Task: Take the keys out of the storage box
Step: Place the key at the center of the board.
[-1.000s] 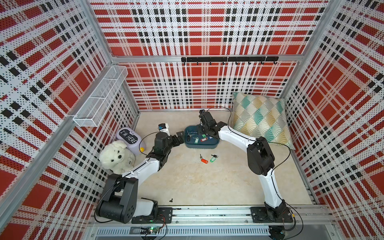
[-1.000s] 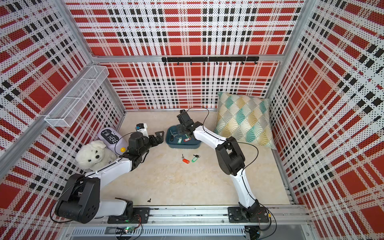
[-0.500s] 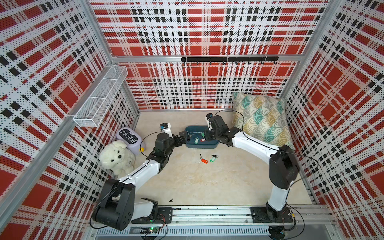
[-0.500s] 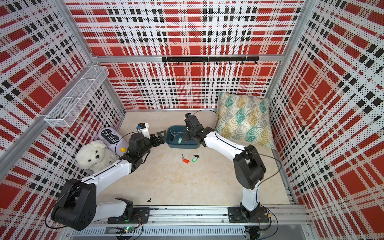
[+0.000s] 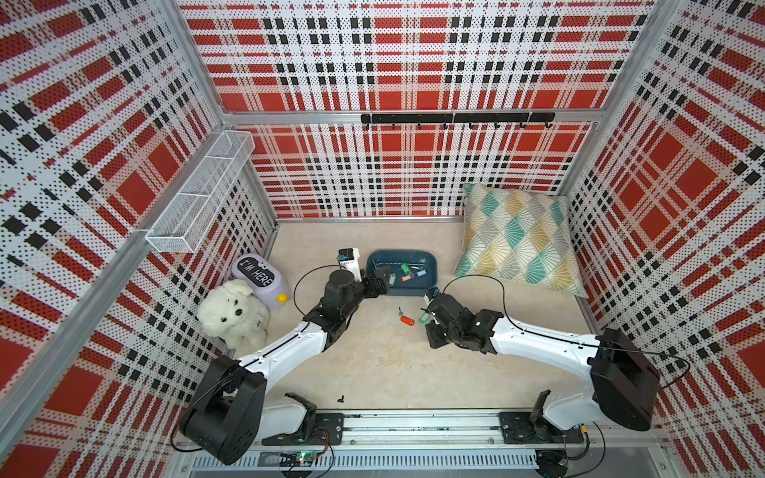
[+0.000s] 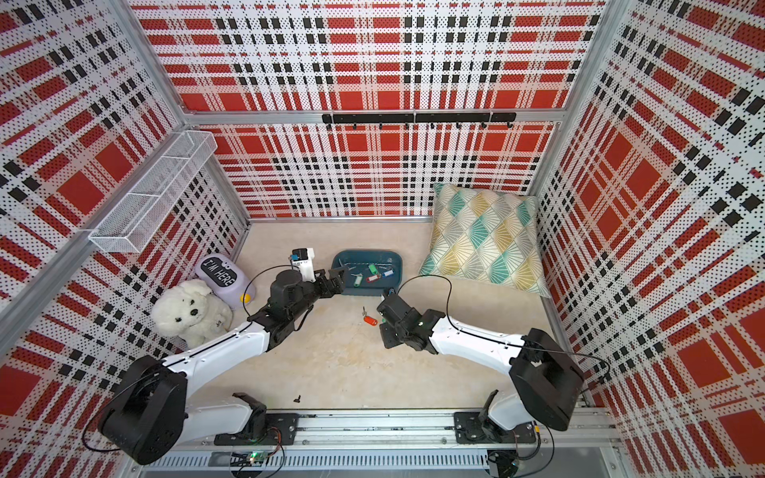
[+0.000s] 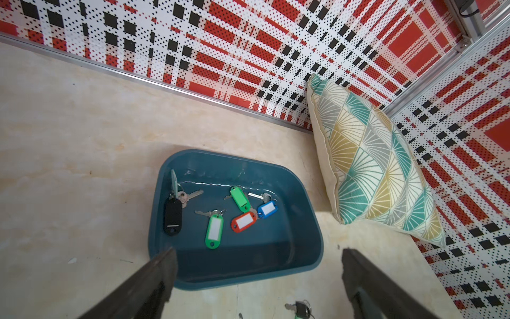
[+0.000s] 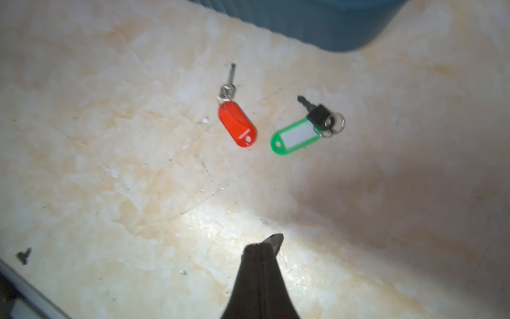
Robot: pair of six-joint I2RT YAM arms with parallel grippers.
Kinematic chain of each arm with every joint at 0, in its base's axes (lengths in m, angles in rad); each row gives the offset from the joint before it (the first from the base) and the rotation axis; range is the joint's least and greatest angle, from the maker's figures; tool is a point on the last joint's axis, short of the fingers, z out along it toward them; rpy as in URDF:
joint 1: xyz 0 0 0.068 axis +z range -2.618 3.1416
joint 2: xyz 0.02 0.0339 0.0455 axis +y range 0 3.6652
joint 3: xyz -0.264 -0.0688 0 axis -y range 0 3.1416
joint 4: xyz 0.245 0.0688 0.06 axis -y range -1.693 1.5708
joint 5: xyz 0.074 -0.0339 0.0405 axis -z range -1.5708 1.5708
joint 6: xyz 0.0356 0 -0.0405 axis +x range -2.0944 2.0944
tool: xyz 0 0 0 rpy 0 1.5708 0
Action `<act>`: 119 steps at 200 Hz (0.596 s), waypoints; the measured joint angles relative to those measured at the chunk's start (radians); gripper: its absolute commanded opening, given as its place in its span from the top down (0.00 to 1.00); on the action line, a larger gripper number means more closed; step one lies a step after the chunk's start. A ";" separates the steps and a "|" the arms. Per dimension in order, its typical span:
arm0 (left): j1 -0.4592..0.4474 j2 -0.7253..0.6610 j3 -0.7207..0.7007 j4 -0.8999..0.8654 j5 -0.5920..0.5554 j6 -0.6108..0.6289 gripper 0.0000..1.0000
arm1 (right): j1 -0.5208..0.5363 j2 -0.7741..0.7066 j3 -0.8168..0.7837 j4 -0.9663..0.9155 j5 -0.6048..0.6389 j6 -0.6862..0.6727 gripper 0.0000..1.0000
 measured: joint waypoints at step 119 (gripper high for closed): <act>-0.079 0.016 0.077 -0.032 -0.090 0.000 0.01 | 0.000 0.163 0.006 0.093 0.035 0.005 0.52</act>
